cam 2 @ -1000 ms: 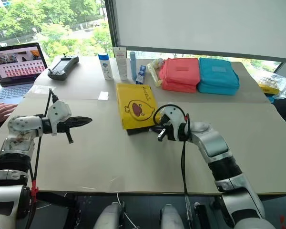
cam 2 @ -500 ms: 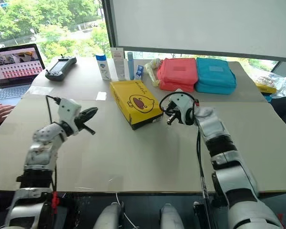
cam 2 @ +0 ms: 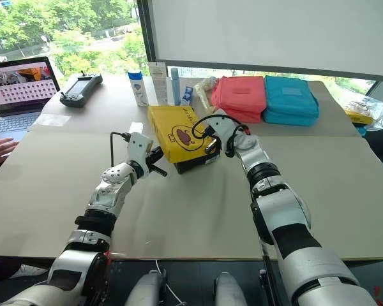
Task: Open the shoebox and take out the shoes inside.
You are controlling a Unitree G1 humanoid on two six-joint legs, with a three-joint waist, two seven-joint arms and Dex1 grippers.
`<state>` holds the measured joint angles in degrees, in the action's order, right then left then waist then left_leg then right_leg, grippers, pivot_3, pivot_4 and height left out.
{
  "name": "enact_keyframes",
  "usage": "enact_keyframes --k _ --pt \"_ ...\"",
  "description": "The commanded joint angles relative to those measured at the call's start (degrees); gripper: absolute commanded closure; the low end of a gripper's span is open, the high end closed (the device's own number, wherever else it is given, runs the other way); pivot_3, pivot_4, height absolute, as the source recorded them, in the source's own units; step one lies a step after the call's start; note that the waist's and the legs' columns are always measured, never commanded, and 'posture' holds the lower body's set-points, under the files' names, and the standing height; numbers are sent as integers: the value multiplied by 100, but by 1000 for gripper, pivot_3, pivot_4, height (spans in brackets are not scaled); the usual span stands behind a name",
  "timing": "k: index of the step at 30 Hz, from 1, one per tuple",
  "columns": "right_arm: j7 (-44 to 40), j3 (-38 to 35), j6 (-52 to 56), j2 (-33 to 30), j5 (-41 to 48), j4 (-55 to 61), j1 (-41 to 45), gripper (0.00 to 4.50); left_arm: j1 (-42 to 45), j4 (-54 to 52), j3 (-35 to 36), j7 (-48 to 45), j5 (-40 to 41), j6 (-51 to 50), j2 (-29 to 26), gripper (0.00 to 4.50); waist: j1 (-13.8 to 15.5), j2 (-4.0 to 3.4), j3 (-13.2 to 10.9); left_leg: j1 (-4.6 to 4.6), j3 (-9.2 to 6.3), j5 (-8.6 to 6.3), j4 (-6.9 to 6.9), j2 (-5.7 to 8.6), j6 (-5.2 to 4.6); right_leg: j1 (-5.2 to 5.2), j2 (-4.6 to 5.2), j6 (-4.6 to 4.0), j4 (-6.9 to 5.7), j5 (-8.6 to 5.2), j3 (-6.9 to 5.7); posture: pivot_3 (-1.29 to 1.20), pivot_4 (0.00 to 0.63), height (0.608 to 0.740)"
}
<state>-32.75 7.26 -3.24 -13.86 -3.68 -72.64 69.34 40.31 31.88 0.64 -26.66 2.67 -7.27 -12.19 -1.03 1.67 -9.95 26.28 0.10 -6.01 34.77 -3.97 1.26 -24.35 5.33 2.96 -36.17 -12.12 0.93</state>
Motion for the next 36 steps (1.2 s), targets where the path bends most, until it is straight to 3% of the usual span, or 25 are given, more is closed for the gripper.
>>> enact_keyframes --k 1,5,8,13,18,23,27,36 --pt "-1286 -200 99 302 355 278 -25 4461 90 -120 -247 -185 -42 124 95 4497 -22 0 0 0 0 0 2 0 0 0 0 2 0 -1 0 0 150 715" --pt "-2412 -60 390 256 461 1028 -468 4461 -316 -996 -322 -521 76 -309 -153 4497 -122 -2 1 -7 -3 -1 3 -2 1 2 -2 6 -8 -3 0 0 150 715" --pt "-3022 121 969 90 654 2378 -1077 4461 -913 -2463 -457 -1012 353 -1186 -603 4497 -179 -4 2 -8 -7 -1 -3 -2 2 0 -4 -4 -14 -1 0 0 150 715" --pt "-3438 407 2127 -357 840 4722 -2030 4461 -2098 -4950 -246 -1528 1049 -2914 -1628 4497 -173 -6 2 -8 -9 -11 -5 -4 17 -20 -3 -17 -64 -32 0 0 150 715" --pt "-3697 591 3110 -899 1068 6454 -2681 4461 -3142 -6488 293 -1744 1616 -4009 -2545 4497 -140 -11 -1 -12 -9 -35 -4 -6 56 -28 0 -5 -77 -69 0 0 150 715" --pt "-3857 793 3894 -1368 1321 7777 -3263 4461 -3472 -6717 790 -1602 1769 -4229 -2861 4497 -87 -10 -2 -13 -8 -43 4 -8 68 -34 4 -40 -77 -89 -4 0 150 715" --pt "-3702 919 4148 -1588 1320 8132 -3446 4461 -3611 -6571 971 -1600 1672 -4044 -3109 4497 -52 -9 -1 -17 -7 -45 7 -8 71 -34 7 -47 -75 -83 -5 0 150 715" --pt "-3278 711 3369 -2251 819 6901 -3029 4461 -3739 -5772 1578 -1887 1560 -3281 -3769 4497 20 -8 -2 2 -1 -44 4 -8 71 -61 6 -50 -65 -82 -3 0 150 715"
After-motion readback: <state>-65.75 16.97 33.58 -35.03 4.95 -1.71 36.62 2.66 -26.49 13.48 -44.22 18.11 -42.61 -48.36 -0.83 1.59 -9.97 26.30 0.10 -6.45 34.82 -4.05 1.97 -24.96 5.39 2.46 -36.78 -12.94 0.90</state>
